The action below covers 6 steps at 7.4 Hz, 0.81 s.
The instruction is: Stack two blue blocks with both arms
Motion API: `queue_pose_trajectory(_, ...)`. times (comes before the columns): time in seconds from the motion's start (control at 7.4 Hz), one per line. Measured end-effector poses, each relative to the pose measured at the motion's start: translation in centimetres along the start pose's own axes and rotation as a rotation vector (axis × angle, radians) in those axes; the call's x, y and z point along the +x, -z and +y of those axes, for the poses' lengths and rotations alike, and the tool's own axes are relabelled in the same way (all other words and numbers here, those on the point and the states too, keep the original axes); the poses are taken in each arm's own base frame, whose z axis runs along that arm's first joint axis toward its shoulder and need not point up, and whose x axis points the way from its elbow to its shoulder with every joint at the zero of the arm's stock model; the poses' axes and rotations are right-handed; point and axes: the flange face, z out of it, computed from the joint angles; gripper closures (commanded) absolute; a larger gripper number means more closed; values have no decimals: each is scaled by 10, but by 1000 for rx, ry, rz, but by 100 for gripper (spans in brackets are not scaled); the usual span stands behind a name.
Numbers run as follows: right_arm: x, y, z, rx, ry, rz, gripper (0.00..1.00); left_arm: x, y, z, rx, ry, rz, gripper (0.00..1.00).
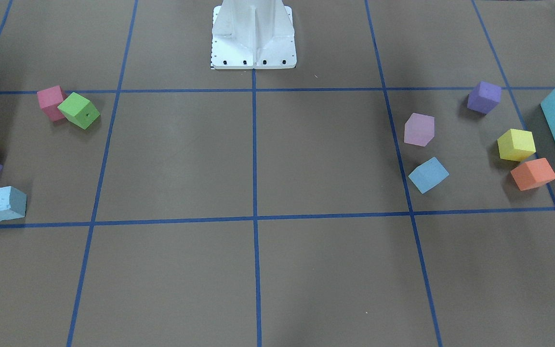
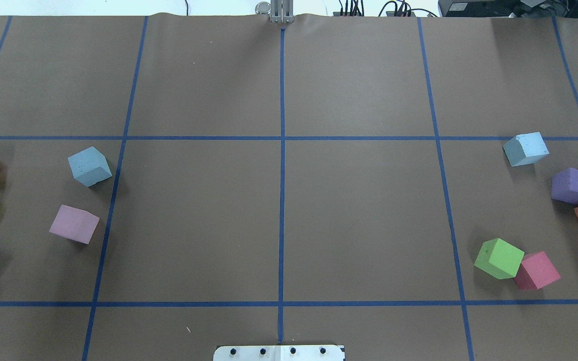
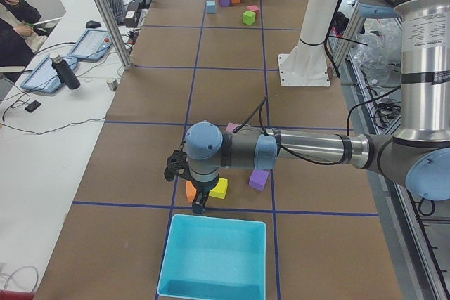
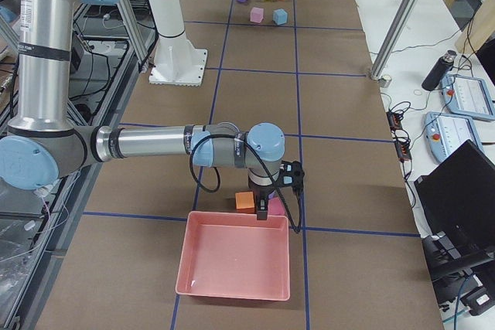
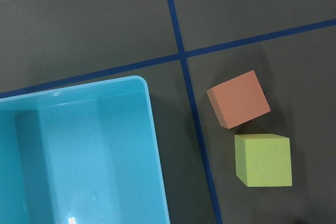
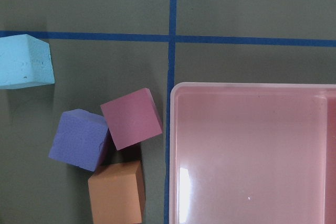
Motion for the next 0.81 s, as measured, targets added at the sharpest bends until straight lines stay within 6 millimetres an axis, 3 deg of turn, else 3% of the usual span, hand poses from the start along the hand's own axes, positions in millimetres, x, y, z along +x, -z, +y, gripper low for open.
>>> queue_pose_trajectory(0.27,-46,-19,-26,7,32,-9,0,-1,-1,0,6,-9,-3,2)
queue_pose_trajectory(0.81,-128,-85,-118,17,72,-15,0,-4,-7,8,2,-8,2,2)
